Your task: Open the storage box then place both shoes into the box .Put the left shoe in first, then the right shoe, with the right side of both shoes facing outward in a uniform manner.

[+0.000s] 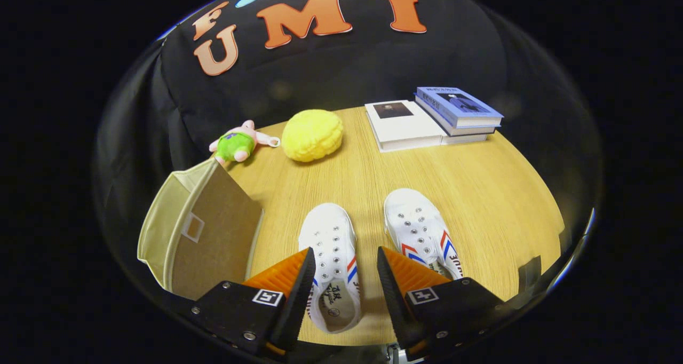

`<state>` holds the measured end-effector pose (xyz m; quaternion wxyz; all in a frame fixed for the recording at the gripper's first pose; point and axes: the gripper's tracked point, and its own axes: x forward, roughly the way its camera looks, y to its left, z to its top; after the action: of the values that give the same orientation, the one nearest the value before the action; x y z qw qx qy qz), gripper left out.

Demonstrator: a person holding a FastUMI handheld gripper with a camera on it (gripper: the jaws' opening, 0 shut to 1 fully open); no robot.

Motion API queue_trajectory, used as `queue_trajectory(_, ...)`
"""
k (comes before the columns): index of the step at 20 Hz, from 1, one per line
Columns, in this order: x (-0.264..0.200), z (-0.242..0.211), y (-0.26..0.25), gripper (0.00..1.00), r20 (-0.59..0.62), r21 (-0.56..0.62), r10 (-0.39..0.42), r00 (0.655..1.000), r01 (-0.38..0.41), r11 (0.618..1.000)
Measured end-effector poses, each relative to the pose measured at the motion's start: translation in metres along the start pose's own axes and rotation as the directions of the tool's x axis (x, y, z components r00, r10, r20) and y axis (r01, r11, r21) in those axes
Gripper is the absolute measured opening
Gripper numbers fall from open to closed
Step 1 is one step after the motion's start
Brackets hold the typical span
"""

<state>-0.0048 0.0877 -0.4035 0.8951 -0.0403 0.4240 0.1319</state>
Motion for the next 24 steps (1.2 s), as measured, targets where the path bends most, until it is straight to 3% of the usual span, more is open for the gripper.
queue_trajectory(8,0.041,-0.043,0.000,0.50,-0.137,0.063,0.078,0.987,-0.070,0.996)
queue_trajectory(11,0.044,-0.049,0.008,0.48,-0.175,0.086,0.129,0.976,-0.115,0.990)
queue_trajectory(14,0.047,-0.063,0.008,0.47,-0.226,0.045,0.123,0.966,-0.115,0.992)
queue_trajectory(19,0.050,-0.065,0.007,0.47,-0.250,0.088,0.171,0.953,-0.153,0.984)
queue_trajectory(20,0.050,-0.065,0.011,0.42,-0.254,0.110,0.193,0.948,-0.169,0.979)
queue_trajectory(22,0.049,-0.063,0.010,0.23,-0.242,0.108,0.182,0.953,-0.160,0.981)
queue_trajectory(24,0.048,-0.061,0.008,0.13,-0.216,0.101,0.179,0.960,-0.161,0.982)
